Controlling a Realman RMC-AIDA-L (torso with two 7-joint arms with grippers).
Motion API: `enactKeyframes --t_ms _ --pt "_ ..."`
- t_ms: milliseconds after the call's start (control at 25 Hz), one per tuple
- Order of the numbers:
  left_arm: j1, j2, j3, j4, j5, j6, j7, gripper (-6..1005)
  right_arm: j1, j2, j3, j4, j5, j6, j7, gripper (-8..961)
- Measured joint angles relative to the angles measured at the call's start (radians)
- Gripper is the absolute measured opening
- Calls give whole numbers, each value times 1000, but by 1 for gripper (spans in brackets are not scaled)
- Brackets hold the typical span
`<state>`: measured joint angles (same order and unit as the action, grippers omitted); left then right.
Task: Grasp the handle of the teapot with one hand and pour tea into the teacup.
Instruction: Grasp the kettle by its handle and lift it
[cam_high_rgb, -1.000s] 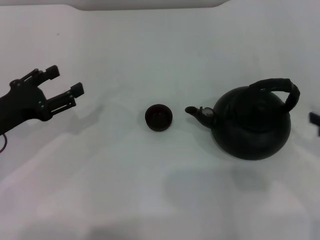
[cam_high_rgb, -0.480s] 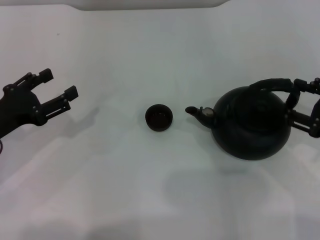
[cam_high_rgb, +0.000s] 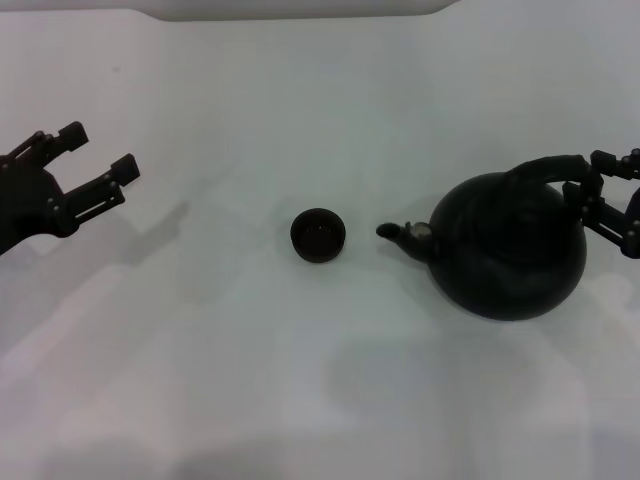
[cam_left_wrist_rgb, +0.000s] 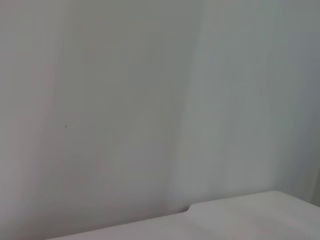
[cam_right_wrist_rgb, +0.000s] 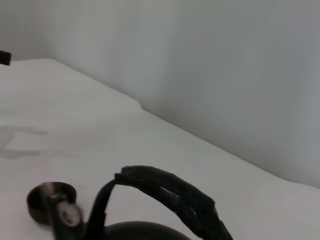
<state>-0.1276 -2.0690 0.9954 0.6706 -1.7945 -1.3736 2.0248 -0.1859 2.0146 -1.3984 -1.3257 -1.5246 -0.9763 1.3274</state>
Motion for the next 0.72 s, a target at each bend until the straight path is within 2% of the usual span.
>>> enactKeyframes --t_ms 160,720 --pt "-5 0 0 2 1 6 1 851 -4 0 1 0 -3 7 -1 447" --pt "-12 -3 -8 0 -1 8 25 851 9 1 0 21 -5 38 8 430"
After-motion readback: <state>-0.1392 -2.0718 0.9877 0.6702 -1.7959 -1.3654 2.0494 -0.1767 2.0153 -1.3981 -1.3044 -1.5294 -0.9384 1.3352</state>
